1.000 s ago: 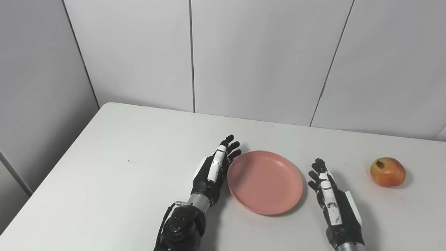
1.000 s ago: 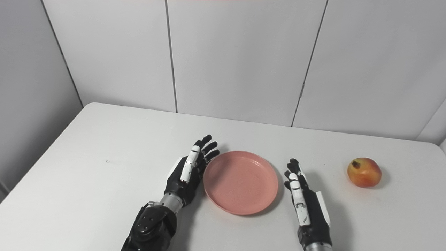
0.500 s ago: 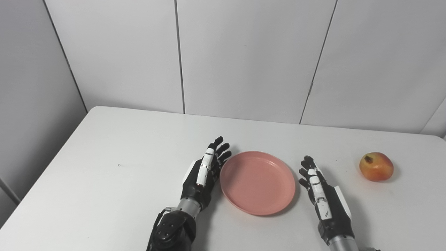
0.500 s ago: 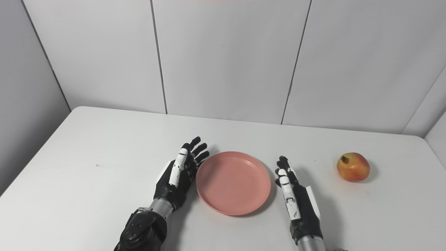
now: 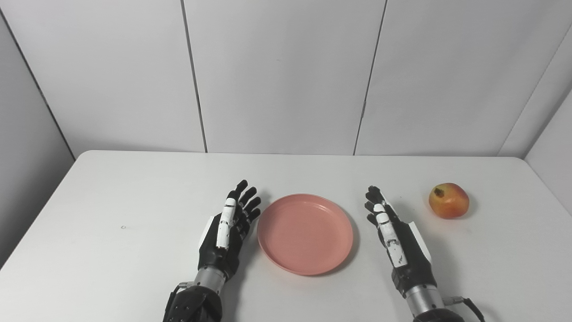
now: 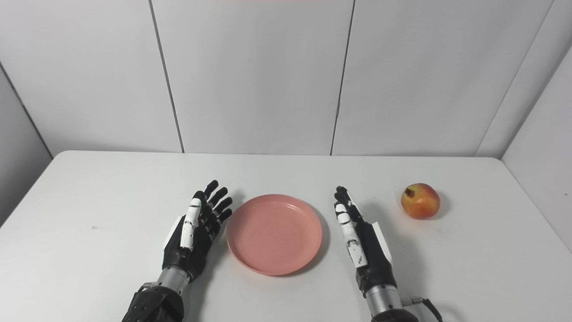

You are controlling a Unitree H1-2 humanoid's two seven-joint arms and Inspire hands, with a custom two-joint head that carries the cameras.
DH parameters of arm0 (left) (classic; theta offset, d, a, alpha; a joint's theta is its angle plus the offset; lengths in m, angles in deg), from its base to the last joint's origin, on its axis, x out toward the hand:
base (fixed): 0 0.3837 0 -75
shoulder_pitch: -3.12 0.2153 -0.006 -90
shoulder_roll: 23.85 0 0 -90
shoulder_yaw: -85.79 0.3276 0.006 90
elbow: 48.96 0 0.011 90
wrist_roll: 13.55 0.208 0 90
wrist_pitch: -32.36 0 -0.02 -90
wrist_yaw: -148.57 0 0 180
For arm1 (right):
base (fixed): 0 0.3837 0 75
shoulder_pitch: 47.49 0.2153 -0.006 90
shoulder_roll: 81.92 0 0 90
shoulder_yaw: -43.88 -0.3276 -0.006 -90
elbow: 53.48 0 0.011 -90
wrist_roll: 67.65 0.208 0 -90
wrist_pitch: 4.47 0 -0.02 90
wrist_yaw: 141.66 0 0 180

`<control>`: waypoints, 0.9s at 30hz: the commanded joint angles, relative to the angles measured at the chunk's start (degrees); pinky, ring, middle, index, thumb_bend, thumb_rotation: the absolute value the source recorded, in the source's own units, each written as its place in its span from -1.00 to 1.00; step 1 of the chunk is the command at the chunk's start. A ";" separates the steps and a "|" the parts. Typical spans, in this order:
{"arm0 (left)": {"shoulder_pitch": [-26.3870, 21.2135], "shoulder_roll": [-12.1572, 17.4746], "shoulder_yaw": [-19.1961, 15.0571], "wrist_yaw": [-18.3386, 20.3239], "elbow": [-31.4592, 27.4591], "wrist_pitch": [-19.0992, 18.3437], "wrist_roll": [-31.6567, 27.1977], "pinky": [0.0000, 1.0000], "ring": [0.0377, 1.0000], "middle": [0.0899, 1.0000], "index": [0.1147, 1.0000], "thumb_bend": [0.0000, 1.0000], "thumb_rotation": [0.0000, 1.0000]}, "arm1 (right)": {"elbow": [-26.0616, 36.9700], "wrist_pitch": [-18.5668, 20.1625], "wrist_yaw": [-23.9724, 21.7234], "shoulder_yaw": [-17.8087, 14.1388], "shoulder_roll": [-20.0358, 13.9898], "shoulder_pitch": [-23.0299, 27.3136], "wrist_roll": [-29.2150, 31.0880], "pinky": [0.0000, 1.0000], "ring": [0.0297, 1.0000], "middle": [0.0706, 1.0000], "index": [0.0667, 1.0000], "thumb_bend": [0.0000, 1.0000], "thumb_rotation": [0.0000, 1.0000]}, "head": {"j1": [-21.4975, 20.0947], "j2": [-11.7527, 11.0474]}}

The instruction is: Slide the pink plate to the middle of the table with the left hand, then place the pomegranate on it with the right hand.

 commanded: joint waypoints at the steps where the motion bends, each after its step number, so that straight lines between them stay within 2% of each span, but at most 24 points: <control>1: 0.86 0.34 -0.29 0.24 0.32 -0.61 -0.49 0.89 0.86 0.88 0.87 -0.21 1.00 | 2.74 -0.83 0.94 -0.65 0.05 2.10 -0.29 0.85 0.84 0.85 0.84 -0.36 1.00 | -0.02 -0.05; 8: 1.28 0.61 -0.70 0.72 0.90 0.01 -1.06 0.90 0.86 0.88 0.87 -0.21 1.00 | 5.63 -0.11 1.73 -1.25 -1.62 3.45 -2.97 0.80 0.82 0.83 0.81 -0.30 1.00 | -2.98 -2.22; 17: 1.30 0.93 -1.15 1.22 1.85 0.80 -1.69 0.88 0.85 0.87 0.86 -0.21 1.00 | 7.75 1.81 1.06 -2.68 -4.14 5.47 -3.62 0.81 0.81 0.81 0.79 -0.25 1.00 | -5.64 -3.35; 21: 1.32 1.31 -1.55 1.76 2.35 1.09 -2.16 0.89 0.85 0.88 0.86 -0.22 1.00 | 8.30 2.12 1.33 -3.11 -6.33 6.97 -6.01 0.73 0.78 0.78 0.76 -0.24 1.00 | -7.34 -4.18; 27: 1.25 1.80 -2.11 2.25 3.05 1.27 -3.01 0.89 0.85 0.87 0.85 -0.24 1.00 | 8.83 2.42 2.57 -3.56 -7.20 7.83 -9.74 0.67 0.72 0.73 0.70 -0.17 1.00 | -9.20 -4.83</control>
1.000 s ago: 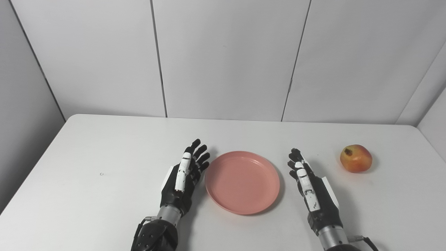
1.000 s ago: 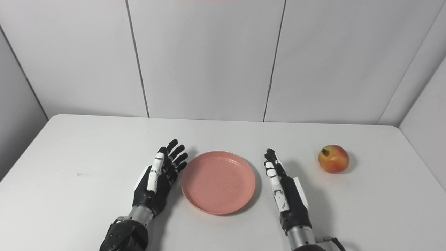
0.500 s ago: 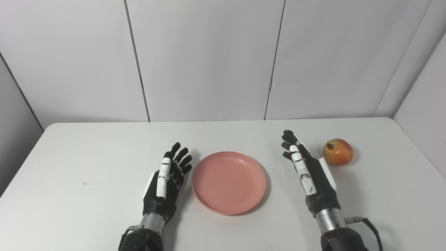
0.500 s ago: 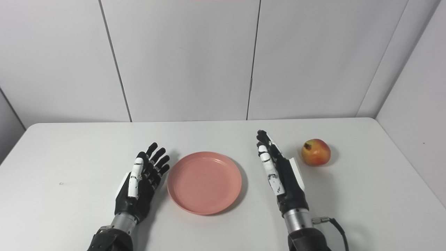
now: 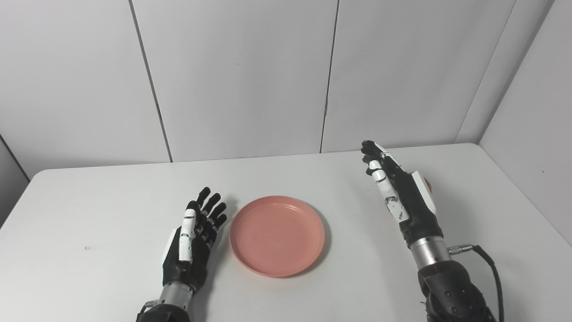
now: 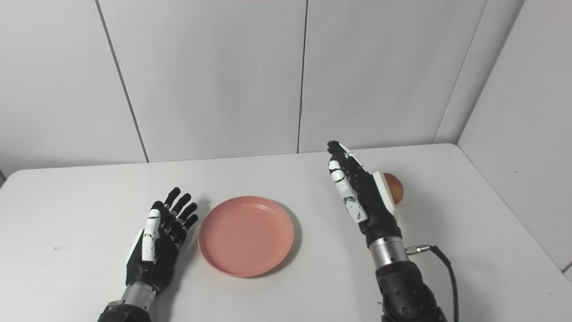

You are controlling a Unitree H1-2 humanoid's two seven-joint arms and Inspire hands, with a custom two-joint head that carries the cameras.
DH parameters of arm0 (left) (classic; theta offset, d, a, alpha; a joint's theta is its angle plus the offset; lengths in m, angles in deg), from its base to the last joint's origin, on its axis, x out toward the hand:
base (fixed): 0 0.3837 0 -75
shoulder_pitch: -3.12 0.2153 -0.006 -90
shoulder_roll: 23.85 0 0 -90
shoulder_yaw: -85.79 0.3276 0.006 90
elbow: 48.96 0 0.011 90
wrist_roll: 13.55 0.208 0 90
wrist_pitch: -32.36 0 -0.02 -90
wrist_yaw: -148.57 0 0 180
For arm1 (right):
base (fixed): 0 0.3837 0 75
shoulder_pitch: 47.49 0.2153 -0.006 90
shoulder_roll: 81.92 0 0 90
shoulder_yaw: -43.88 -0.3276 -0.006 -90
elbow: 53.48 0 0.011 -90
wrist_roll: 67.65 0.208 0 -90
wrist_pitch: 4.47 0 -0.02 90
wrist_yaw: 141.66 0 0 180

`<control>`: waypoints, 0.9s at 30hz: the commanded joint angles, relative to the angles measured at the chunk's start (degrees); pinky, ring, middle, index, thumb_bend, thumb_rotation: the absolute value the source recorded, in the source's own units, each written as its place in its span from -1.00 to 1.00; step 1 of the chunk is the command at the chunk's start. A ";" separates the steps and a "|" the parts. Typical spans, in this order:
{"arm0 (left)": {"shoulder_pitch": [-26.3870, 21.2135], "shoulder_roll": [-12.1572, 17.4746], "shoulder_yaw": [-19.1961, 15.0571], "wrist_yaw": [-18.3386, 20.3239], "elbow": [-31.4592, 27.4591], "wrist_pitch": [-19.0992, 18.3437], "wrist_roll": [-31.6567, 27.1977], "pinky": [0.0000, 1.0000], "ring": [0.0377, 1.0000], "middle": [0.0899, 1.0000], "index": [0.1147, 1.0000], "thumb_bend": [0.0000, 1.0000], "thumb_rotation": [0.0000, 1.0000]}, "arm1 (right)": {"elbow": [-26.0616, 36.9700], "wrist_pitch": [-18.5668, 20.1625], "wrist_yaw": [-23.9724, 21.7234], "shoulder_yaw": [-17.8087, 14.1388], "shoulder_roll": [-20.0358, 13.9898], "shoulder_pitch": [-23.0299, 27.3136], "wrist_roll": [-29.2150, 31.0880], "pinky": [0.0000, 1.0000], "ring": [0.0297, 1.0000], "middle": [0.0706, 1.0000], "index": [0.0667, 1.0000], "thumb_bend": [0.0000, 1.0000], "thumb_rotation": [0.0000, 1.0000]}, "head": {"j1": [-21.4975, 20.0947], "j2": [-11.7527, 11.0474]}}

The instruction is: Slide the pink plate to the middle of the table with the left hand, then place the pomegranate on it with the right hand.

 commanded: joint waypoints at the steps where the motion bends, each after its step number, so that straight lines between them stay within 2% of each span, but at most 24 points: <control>1: 0.95 0.88 -0.46 -0.02 2.04 -0.59 -0.18 0.90 0.86 0.88 0.86 -0.24 1.00 | 2.20 0.17 1.16 -0.79 -0.82 2.02 -1.83 0.68 0.73 0.74 0.72 -0.13 1.00 | -0.28 -0.06; 6: 0.83 1.48 -0.88 0.75 2.83 -0.27 -0.72 0.89 0.86 0.88 0.86 -0.24 1.00 | 2.52 -0.11 1.52 -1.41 -2.09 2.43 -5.30 0.67 0.74 0.75 0.73 -0.08 0.98 | -1.84 -0.53; 8: 0.70 1.57 -1.31 0.91 3.09 -0.47 -1.33 0.90 0.86 0.88 0.86 -0.26 1.00 | 2.16 -0.18 2.24 -1.55 -3.25 2.74 -8.52 0.54 0.70 0.72 0.72 0.05 0.89 | -2.29 -0.74; 11: 0.62 1.57 -1.71 1.02 3.20 -0.73 -1.89 0.92 0.87 0.90 0.89 -0.29 1.00 | 1.64 -0.68 3.14 -1.42 -4.77 2.78 -12.88 0.49 0.65 0.70 0.72 0.23 0.85 | -2.65 -0.93; 16: 0.59 1.88 -1.73 1.13 3.37 -0.65 -2.23 0.93 0.88 0.90 0.89 -0.30 1.00 | 2.01 -0.59 3.89 -1.58 -6.24 2.56 -17.60 0.57 0.69 0.72 0.74 0.28 0.83 | -3.48 -1.23; 17: 0.58 2.02 -1.73 1.28 3.51 -0.53 -2.25 0.93 0.87 0.90 0.89 -0.31 1.00 | 2.05 -0.83 4.36 -1.75 -6.58 2.51 -18.78 0.62 0.71 0.73 0.75 0.34 0.69 | -3.52 -1.24; 19: 0.54 2.21 -1.76 1.45 3.63 -0.55 -2.33 0.93 0.88 0.90 0.89 -0.32 1.00 | 2.01 -1.24 4.92 -2.11 -7.08 2.52 -20.45 0.63 0.72 0.73 0.76 0.39 0.59 | -3.77 -1.20; 22: 0.49 2.35 -1.78 1.58 3.70 -0.62 -2.55 0.93 0.88 0.91 0.89 -0.32 1.00 | 1.71 -1.47 5.21 -2.49 -7.60 2.68 -21.40 0.63 0.72 0.74 0.77 0.41 0.54 | -4.23 -1.17; 23: 0.46 2.42 -1.79 1.67 3.75 -0.63 -2.68 0.94 0.88 0.91 0.89 -0.32 1.00 | 1.52 -1.58 5.37 -2.70 -7.97 2.79 -21.82 0.63 0.73 0.75 0.78 0.48 0.34 | -4.23 -1.17; 27: 0.39 2.65 -1.86 1.56 3.67 -1.03 -2.74 0.94 0.89 0.92 0.90 -0.32 1.00 | 0.74 -1.25 5.62 -3.42 -9.26 3.24 -23.66 0.62 0.74 0.77 0.79 0.63 0.03 | -4.35 -0.88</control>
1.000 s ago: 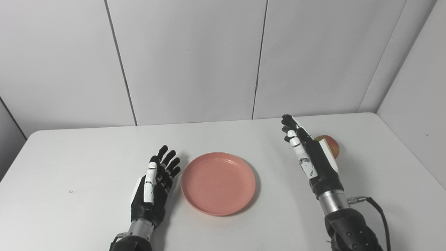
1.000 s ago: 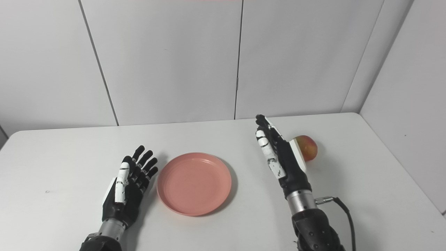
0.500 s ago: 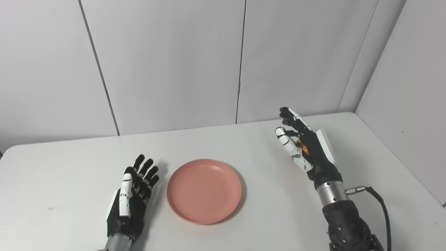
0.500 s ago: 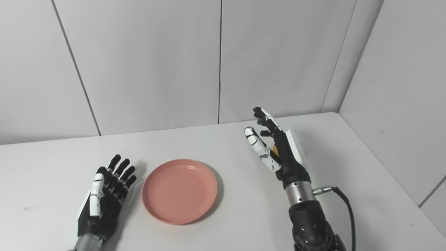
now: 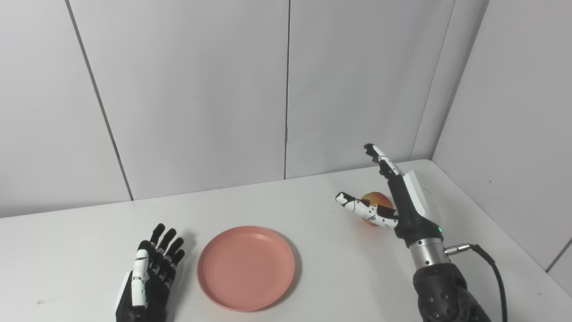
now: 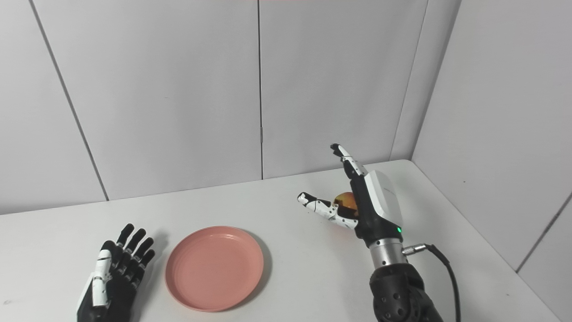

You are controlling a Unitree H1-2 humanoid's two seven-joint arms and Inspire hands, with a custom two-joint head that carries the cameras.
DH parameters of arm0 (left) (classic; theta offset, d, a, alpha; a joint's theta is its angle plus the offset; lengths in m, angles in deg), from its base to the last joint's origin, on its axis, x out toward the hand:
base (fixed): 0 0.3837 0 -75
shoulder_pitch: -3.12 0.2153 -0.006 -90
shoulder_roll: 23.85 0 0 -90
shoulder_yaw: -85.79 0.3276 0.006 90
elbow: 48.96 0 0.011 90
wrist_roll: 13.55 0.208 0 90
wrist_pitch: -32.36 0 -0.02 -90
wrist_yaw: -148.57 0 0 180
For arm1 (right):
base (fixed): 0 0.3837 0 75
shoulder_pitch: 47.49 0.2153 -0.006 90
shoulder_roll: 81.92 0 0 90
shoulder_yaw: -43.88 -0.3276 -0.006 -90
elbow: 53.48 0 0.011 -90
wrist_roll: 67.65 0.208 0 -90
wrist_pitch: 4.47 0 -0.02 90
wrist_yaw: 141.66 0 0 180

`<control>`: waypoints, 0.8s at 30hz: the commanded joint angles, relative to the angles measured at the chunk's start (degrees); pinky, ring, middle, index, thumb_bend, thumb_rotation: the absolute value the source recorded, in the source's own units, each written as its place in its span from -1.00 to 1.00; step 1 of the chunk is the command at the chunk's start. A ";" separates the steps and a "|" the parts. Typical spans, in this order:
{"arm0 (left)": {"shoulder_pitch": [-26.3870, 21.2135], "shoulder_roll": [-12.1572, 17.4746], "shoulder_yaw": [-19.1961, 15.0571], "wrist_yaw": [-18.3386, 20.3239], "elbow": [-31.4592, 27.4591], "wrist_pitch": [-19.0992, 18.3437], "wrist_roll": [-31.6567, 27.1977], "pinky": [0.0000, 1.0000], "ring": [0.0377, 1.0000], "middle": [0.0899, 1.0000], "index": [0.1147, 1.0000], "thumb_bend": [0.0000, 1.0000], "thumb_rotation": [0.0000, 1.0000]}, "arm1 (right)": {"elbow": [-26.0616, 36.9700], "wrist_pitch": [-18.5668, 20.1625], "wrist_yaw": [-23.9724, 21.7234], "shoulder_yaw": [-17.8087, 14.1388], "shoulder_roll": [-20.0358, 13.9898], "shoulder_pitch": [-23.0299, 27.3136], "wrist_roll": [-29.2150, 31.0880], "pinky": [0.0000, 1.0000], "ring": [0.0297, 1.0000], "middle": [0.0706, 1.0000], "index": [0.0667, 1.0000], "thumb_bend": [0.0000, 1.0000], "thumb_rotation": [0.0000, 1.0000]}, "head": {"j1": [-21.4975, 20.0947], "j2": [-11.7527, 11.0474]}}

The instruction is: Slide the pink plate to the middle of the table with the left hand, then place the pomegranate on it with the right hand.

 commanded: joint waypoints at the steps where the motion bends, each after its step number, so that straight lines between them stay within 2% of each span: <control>1: 0.96 0.75 -0.45 -0.45 1.93 -1.87 -0.15 0.94 0.89 0.92 0.90 -0.32 1.00 | 0.88 -0.83 1.52 -0.95 -1.66 2.41 -1.86 0.62 0.75 0.78 0.79 0.66 0.00 | 0.06 0.25; 9: 0.91 1.20 -0.52 -0.19 1.97 -1.93 -0.79 0.95 0.90 0.93 0.91 -0.32 1.00 | 0.35 0.56 0.81 -1.67 -2.49 2.80 -4.53 0.56 0.76 0.84 0.83 0.81 -0.15 | -0.18 0.75; 18: 0.47 1.74 -0.74 0.93 3.17 -1.28 -1.81 0.98 0.92 0.93 0.92 -0.29 1.00 | -3.41 2.56 -0.91 -1.53 -4.70 3.62 -7.11 0.55 0.79 0.92 0.91 0.88 -0.11 | -0.57 1.86; 24: 0.42 1.92 -0.88 1.28 2.71 -1.98 -2.31 1.00 0.94 0.94 0.93 -0.29 1.00 | -11.21 3.14 -2.35 -0.43 -7.01 4.98 -6.51 0.42 0.75 0.92 0.93 0.91 -0.12 | -0.69 3.28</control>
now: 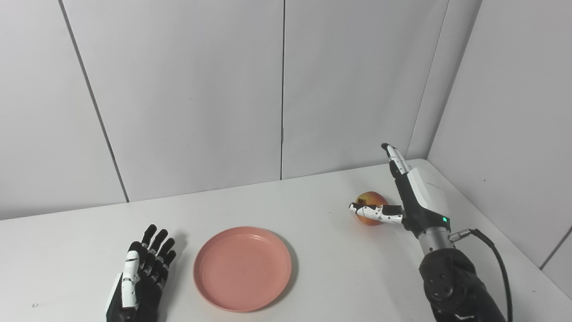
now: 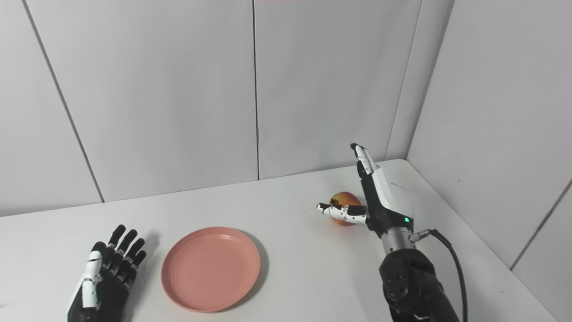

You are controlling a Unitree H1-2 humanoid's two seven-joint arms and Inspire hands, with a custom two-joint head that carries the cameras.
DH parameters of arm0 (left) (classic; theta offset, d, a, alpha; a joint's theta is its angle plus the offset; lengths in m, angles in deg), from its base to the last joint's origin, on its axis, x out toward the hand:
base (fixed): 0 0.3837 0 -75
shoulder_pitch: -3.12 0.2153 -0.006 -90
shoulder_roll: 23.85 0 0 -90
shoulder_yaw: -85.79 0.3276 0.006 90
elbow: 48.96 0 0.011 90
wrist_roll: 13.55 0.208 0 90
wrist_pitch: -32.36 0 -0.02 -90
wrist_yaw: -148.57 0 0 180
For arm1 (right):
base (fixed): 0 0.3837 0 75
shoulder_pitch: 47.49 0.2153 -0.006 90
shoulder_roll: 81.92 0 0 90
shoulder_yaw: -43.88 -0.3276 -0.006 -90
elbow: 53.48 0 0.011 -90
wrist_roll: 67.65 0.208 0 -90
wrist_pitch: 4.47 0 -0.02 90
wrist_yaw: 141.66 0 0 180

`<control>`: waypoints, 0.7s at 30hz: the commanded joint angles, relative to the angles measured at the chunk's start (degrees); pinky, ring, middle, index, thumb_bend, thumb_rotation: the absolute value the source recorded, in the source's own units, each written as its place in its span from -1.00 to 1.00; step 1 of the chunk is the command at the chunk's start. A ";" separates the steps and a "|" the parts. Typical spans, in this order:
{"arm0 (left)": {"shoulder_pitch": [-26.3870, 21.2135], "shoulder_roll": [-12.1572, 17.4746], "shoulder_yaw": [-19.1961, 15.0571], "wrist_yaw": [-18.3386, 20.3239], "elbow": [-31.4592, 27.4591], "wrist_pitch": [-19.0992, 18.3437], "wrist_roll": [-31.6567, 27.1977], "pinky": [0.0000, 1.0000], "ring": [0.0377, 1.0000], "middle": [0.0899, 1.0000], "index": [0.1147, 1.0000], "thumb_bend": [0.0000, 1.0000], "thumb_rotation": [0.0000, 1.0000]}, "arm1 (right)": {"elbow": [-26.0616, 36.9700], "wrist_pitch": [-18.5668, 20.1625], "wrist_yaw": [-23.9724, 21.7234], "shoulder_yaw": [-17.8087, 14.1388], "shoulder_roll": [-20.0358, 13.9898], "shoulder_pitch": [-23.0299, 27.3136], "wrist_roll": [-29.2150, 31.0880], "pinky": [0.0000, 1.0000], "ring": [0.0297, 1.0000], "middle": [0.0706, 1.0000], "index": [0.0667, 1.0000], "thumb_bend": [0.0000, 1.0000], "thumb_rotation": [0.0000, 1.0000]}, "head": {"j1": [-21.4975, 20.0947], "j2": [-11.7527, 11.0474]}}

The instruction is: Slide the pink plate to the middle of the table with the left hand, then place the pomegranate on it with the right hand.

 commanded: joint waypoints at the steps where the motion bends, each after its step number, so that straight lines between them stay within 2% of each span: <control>1: 1.13 0.59 -0.35 -0.29 1.48 -1.98 -0.18 1.00 0.94 0.95 0.93 -0.29 1.00 | 0.45 0.16 0.25 -0.19 -1.74 2.44 0.12 0.42 0.74 0.92 0.93 0.91 -0.12 | 0.00 0.27; 9: 1.05 0.77 -0.32 -0.34 1.58 -2.26 -0.55 1.00 0.94 0.95 0.93 -0.28 1.00 | -3.46 1.61 -1.00 1.05 -3.11 3.55 0.55 0.41 0.75 0.93 0.97 0.93 -0.11 | 0.02 0.68; 15: 1.27 0.91 -0.10 -0.63 0.75 -2.76 -0.70 1.00 0.94 0.95 0.93 -0.27 1.00 | -6.17 1.10 -1.25 1.47 -3.59 4.32 1.37 0.49 0.78 0.93 0.96 0.93 -0.13 | -0.05 1.15; 21: 1.28 0.97 -0.21 -1.01 0.58 -3.14 -0.67 0.98 0.93 0.94 0.92 -0.27 1.00 | -8.62 0.24 -0.73 2.08 -3.90 5.10 2.22 0.50 0.79 0.92 0.95 0.93 -0.13 | -0.14 1.53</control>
